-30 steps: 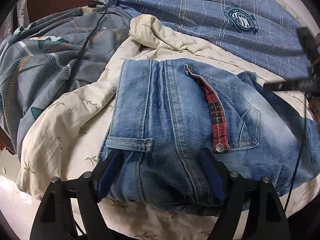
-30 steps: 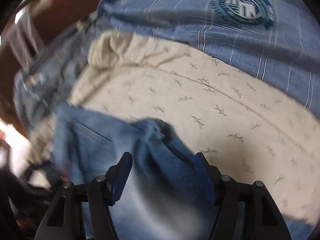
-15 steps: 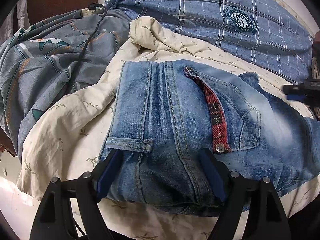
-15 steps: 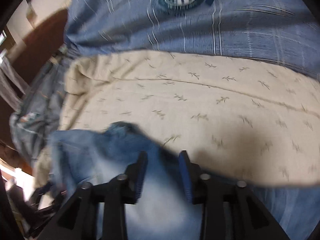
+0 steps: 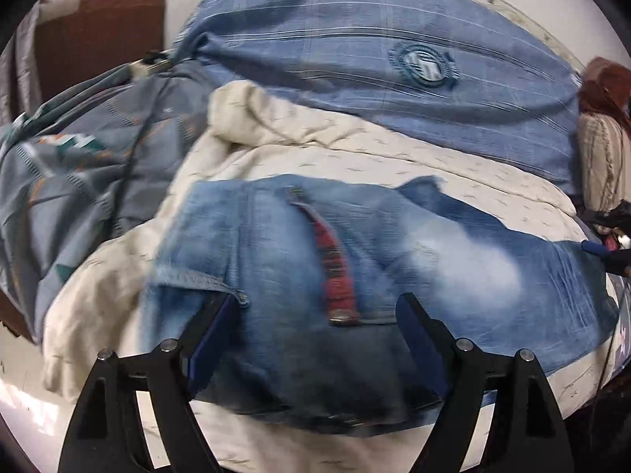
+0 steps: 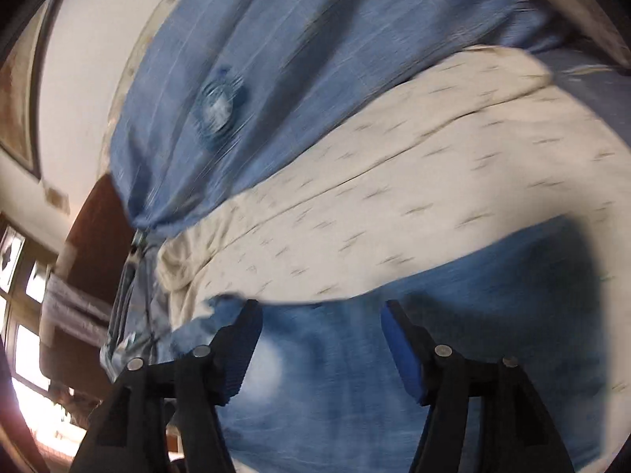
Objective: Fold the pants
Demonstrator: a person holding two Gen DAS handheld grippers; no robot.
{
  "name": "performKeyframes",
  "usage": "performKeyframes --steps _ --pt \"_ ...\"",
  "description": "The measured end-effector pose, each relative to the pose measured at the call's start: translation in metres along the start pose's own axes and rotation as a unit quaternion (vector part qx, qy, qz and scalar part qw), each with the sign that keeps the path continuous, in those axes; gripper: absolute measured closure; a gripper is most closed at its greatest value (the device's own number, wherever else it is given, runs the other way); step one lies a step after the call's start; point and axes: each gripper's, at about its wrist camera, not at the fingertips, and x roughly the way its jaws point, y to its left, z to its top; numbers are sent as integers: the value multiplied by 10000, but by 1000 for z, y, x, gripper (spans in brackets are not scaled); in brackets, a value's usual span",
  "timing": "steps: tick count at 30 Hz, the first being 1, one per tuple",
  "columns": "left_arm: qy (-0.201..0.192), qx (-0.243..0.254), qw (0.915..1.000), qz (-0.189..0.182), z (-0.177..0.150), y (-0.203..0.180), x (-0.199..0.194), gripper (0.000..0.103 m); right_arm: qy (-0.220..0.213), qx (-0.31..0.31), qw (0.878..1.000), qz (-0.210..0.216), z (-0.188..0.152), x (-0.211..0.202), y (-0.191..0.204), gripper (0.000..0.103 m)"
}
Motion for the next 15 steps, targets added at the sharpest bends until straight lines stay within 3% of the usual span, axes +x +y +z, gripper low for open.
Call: performKeyframes --steps 2,3,4,6,10,12,13,15 --pt "237 327 9992 42 -6 -16 16 17 72 375 9986 -356 12 9 -39 37" --pt "427 528 9974 260 -10 -21 25 17 40 506 9980 -381 17 12 -55 44" --pt "543 726 9949 446 -15 -24 33 17 -85 633 9979 -107 22 11 -68 44" --pt "492 841 9937 558 -17 -26 34 17 -71 709 9975 -18 27 7 -69 43" --pt "145 660 9965 498 -7 -28 12 17 -289 256 9992 109 20 -20 -48 42" --pt "-81 672 9968 423 -4 -31 2 17 -382 330 9986 130 11 -31 -51 34" --pt "-66 792 9956 491 -6 -35 6 15 -355 361 9987 85 8 -31 -55 33" --pt "431 1096 9901 765 -14 -40 30 15 -75 418 9986 -301 4 -17 -77 32"
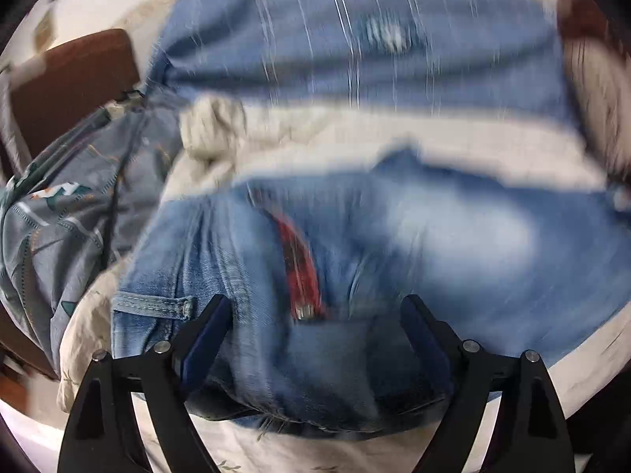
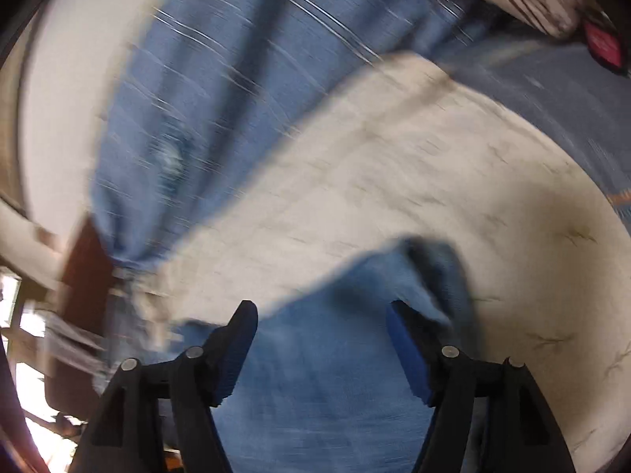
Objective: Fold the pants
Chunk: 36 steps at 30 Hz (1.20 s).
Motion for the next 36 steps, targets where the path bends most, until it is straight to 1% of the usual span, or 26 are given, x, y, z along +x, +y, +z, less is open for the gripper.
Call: performKeyframes --steps 1,2,4,7,8,10,13,14,16,17,19,21,23,25,28,31,32,33,34,35,36 --pt "376 262 9989 92 -5 -5 18 12 -12 128 9995 304 1 4 -11 32" --pt "158 318 9993 142 -7 -5 17 11 -57 261 9987 442 3 -3 -17 33" --pt "164 260 9995 71 -1 -3 9 11 -94 579 9965 588 6 -15 -17 32" --pt "-78 68 9999 -55 4 3 -8 11 -492 407 9955 705 -1 -50 -8 32" --pt "-172 28 9998 -110 3 4 -15 11 -549 443 9945 772 -7 -63 -8 32" --pt "-400 -23 9990 -193 3 5 -30 11 -610 543 9943 691 -21 -82 -13 32" --pt "-702 -82 9974 -141 3 9 -51 11 -810 861 9904 711 -49 -114 -37 29" --pt "-788 -132 9967 -162 4 10 -55 11 -815 1061 9888 657 -61 -121 -47 28" --pt "-968 -327 9944 -253 9 12 -66 11 -746 1357 9853 726 -79 -124 -65 28" --pt "-1012 -402 9934 -350 10 12 -69 11 -642 1481 9843 714 -88 -122 -72 28" --pt "-1032 -542 9910 -657 16 7 -72 11 -426 1633 9836 632 -102 -109 -81 28" --pt "-978 -557 9898 -878 19 -2 -74 11 -274 1705 9832 596 -109 -96 -87 28" --pt "-882 -547 9891 -1046 24 -15 -73 11 -286 1747 9816 711 -109 -87 -87 28" --pt "-768 -598 9865 -1317 27 -26 -70 11 -294 1739 9815 741 -104 -82 -84 28" --pt "-468 -759 9828 -1619 34 -45 -57 11 -269 1793 9821 506 -99 -74 -82 28" --pt "-283 -671 9829 -1691 41 -72 -46 11 -365 1737 9831 451 -98 -72 -80 29" --pt "-221 -604 9833 -1705 44 -81 -42 11 -376 1671 9846 358 -97 -72 -76 34" --pt "-169 -553 9832 -1729 46 -89 -38 11 -366 1553 9869 228 -98 -74 -73 43" --pt "-126 -502 9829 -1765 49 -99 -34 11 -364 1418 9892 83 -98 -75 -69 47" --pt "-48 -414 9825 -1814 52 -111 -28 11 -354 1415 9893 25 -97 -74 -69 50" --pt "19 -332 9822 -1851 54 -122 -24 11 -348 1426 9892 3 -97 -75 -70 50"
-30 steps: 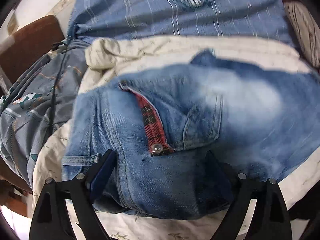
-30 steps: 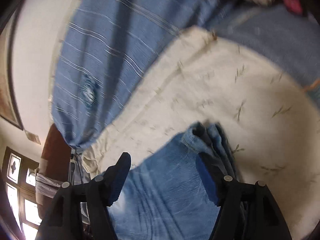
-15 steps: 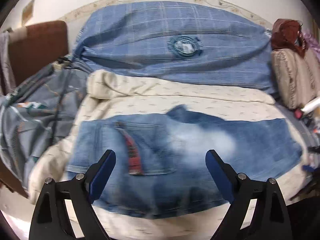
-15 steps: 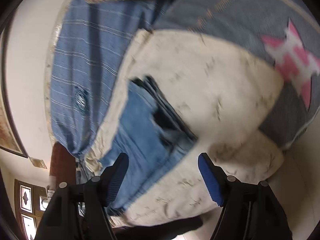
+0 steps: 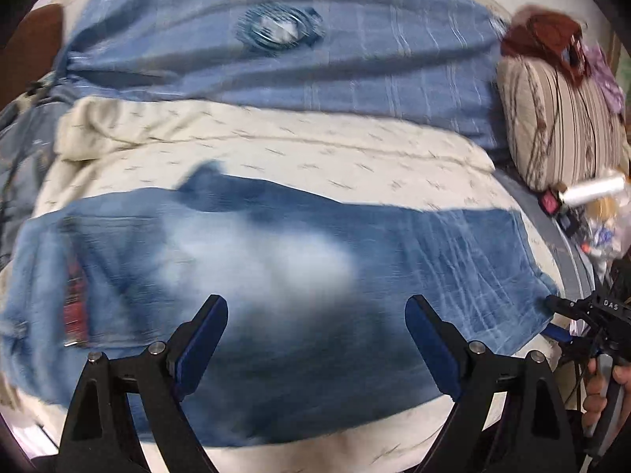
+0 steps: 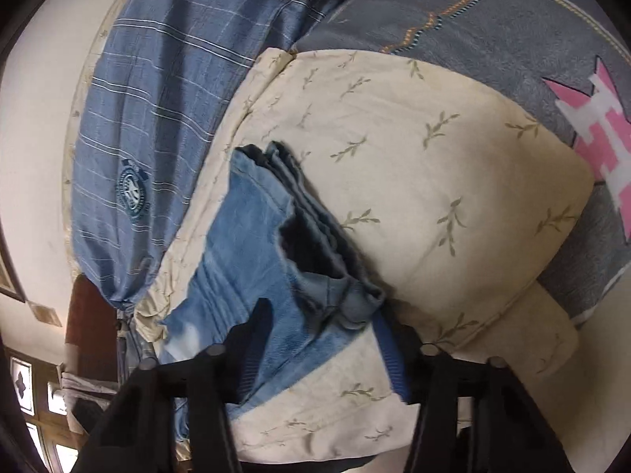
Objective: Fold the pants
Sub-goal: 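Grasp the jeans leg hem with the right gripper and lift it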
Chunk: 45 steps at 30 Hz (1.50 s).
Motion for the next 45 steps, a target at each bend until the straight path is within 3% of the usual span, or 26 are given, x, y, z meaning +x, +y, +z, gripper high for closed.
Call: performKeyframes --steps 3,7,9,12,16,18,19,20,21,24,27,28,30,31,34,37,38,40,41,43,45 --pt "154 259 9995 -6 2 -25 20 11 14 43 10000 25 1 -1 0 44" --pt "545 686 9960 177 0 -52 53 11 -46 -37 10000 29 1 -1 1 46" --pt "755 890 9924 395 -4 -58 68 10 -98 -133 9997 -165 0 -1 3 71" --pt "639 1226 9887 579 -7 -66 64 11 -164 -401 9985 -330 0 -6 10 74" --pt "278 1075 9933 316 -2 -62 35 11 -293 -721 9957 -504 -2 -11 25 74" --pt "417 1231 9905 450 -7 -64 40 11 -303 -738 9956 -483 -1 -10 27 71" --pt "792 1514 9836 574 -14 -66 58 10 -283 -687 9963 -439 0 -9 26 71" --pt "831 1579 9820 614 -20 -66 64 9 -234 -589 9969 -459 1 -7 23 70" --pt "670 1481 9849 594 -21 -63 62 6 -148 -468 9977 -471 2 -4 18 68" --pt "762 1364 9867 442 -16 -62 55 9 -3 -216 9994 -270 3 4 10 67" --pt "376 1442 9874 539 -14 -62 39 9 -48 -176 9997 -170 3 4 9 65" --pt "381 1483 9863 618 -16 -62 40 9 -50 -249 9994 -213 4 5 10 67" --pt "786 1779 9786 667 -26 -64 59 7 -64 -334 9988 -363 4 5 12 75" --pt "557 1774 9805 637 -27 -63 57 5 -68 -379 9984 -422 3 5 14 76" --pt "686 1575 9837 531 -20 -59 55 6 -9 -710 9944 -785 1 7 24 76" --pt "405 1428 9876 513 -17 -52 41 6 134 -879 9910 -1003 2 5 30 63" --pt "417 1454 9869 562 -18 -52 43 6 -26 -897 9893 -1152 3 -5 31 48" --pt "731 1535 9838 562 -25 -52 55 5 -415 -939 9860 -1313 6 -23 36 48" --pt "625 1421 9867 481 -27 -48 53 5 -596 -1001 9846 -1301 8 -33 42 48" --pt "631 1375 9873 486 -29 -48 51 5 -812 -1144 9848 -1027 15 -43 61 48" --pt "616 1377 9874 488 -31 -49 50 5 -687 -1306 9890 -82 25 -36 85 44"
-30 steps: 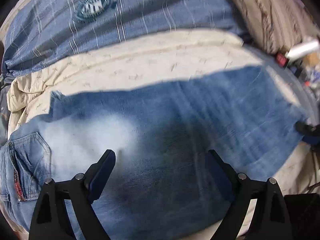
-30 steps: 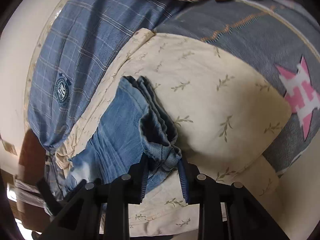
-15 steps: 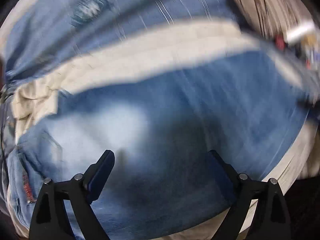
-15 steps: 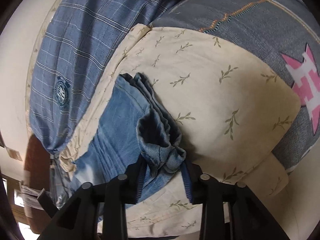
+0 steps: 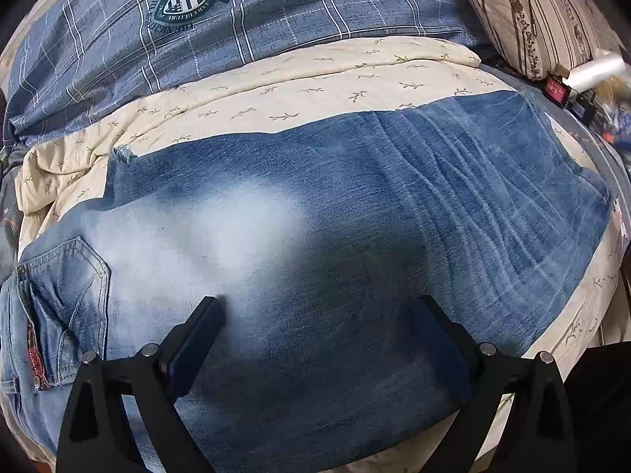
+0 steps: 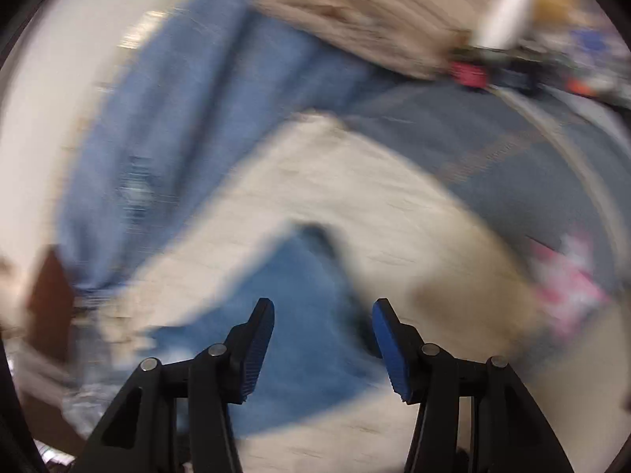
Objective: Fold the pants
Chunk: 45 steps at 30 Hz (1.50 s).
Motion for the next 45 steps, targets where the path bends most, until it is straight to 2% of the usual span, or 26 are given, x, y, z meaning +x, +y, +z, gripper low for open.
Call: performKeyframes --steps 2,4,5,7,8,10,12,14,16,20,23,24,27,30,34,39,42,43,44,45 --pt "13 -41 10000 -33 1 1 1 5 341 101 9963 782 13 27 15 44" --pt "16 -46 10000 -42 2 1 2 5 646 128 9927 1013 27 64 23 43" --pt "15 -57 10000 -44 2 0 1 4 756 149 9928 920 35 82 19 43" --pt "8 -66 10000 -43 3 1 3 4 925 261 9945 424 45 114 2 43" --pt "2 -71 10000 -47 2 1 2 4 986 505 9935 249 46 123 -16 50" --pt "0 -78 10000 -59 2 3 4 4 858 926 9902 596 46 117 -29 50" --pt "14 -72 10000 -62 2 3 4 3 769 617 9943 404 42 96 -20 45" --pt "14 -74 9999 -96 2 5 5 3 610 261 9969 431 31 66 -7 43" --pt "4 -77 9999 -71 2 4 5 3 609 161 9972 397 18 43 -3 42" --pt "67 -123 9999 -89 4 5 6 3 641 449 9969 99 -19 4 -22 39" --pt "213 -236 9994 -168 8 8 4 3 638 938 9934 192 -42 -12 -51 39" --pt "229 -310 9990 -213 9 10 1 3 635 1129 9914 196 -48 -14 -60 39" --pt "-107 -542 9979 -341 11 15 -19 3 723 1487 9859 251 -60 -10 -78 39" --pt "-205 -616 9971 -392 12 15 -26 3 761 1732 9810 428 -64 -3 -89 39" --pt "-212 -700 9964 -429 14 17 -25 3 736 1698 9813 537 -59 5 -84 39" --pt "-236 -840 9948 -528 17 17 -21 3 700 1760 9810 431 -50 24 -81 38" --pt "-38 -539 9982 -259 16 6 -8 3 705 1687 9827 290 -50 29 -78 38" --pt "187 -294 9994 -46 12 -2 5 3 693 1589 9846 211 -50 30 -76 38" --pt "174 -193 9997 8 9 -5 8 2 694 1506 9861 87 -50 31 -74 41" --pt "1 -170 9999 31 8 -6 5 2 691 1474 9867 -1 -51 32 -72 45"
